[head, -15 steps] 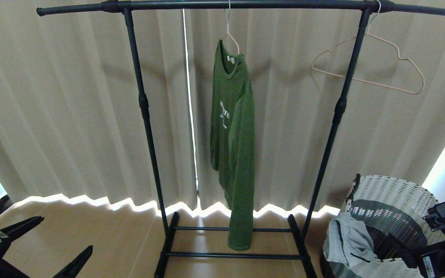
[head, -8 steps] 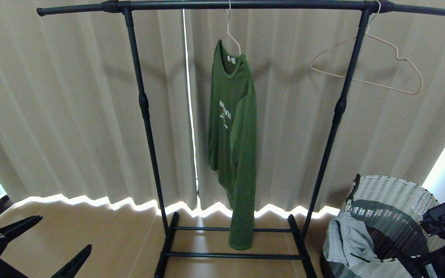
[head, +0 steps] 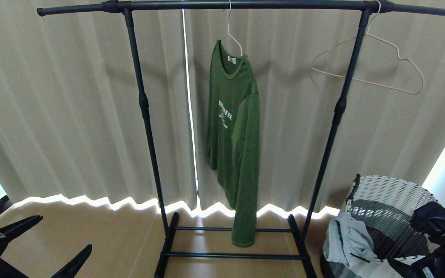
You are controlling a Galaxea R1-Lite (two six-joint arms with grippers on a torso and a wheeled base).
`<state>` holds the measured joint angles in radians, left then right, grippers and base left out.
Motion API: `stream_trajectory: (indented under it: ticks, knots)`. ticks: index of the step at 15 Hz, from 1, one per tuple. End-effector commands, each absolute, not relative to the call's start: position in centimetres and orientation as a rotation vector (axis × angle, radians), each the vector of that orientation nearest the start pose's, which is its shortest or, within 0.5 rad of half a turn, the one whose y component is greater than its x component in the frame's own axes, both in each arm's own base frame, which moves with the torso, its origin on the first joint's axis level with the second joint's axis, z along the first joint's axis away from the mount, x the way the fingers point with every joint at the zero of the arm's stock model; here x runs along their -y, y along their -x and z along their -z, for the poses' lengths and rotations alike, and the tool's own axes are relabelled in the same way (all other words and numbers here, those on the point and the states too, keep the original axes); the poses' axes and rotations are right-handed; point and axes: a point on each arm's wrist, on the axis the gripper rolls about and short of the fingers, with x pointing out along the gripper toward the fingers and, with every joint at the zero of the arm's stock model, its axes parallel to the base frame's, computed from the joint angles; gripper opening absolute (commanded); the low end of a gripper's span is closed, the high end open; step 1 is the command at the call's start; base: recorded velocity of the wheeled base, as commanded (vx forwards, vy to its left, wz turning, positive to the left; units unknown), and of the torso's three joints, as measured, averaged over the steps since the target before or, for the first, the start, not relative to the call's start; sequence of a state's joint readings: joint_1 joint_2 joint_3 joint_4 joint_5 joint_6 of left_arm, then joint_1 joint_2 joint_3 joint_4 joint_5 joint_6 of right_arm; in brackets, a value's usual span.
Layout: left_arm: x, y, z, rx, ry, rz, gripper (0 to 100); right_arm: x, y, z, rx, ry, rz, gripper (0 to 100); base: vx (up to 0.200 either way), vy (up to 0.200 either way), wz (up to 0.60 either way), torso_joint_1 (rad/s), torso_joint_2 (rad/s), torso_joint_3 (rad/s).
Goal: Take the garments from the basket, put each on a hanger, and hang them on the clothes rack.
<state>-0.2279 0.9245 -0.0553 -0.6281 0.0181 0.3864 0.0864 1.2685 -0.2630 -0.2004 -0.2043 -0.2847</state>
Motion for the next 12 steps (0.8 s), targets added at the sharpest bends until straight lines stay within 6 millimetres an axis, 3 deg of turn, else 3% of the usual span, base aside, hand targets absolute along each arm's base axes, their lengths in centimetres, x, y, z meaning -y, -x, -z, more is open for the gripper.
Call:
stream_trajectory:
  ticks: [1,10,12]
  knots:
    - [2.1,-9.1,-12.9,-0.218,-0.414,0.255,100,-0.8,-14.2,-10.0,-0.847,0.425,-0.026,100,0.0,0.0,0.0,0.0,0.0,0.0]
    - [2.1,-9.1,-12.8,-0.225,-0.416,0.258,100,-0.9,-15.0,-9.3,-0.903,0.481,-0.062,100,0.2,0.0,0.0,0.003,0.0,0.002]
    - [2.1,-9.1,-12.8,-0.223,-0.417,0.258,100,-1.0,-15.7,-8.8,-0.937,0.492,-0.074,100,0.0,0.0,0.0,0.0,0.0,0.0]
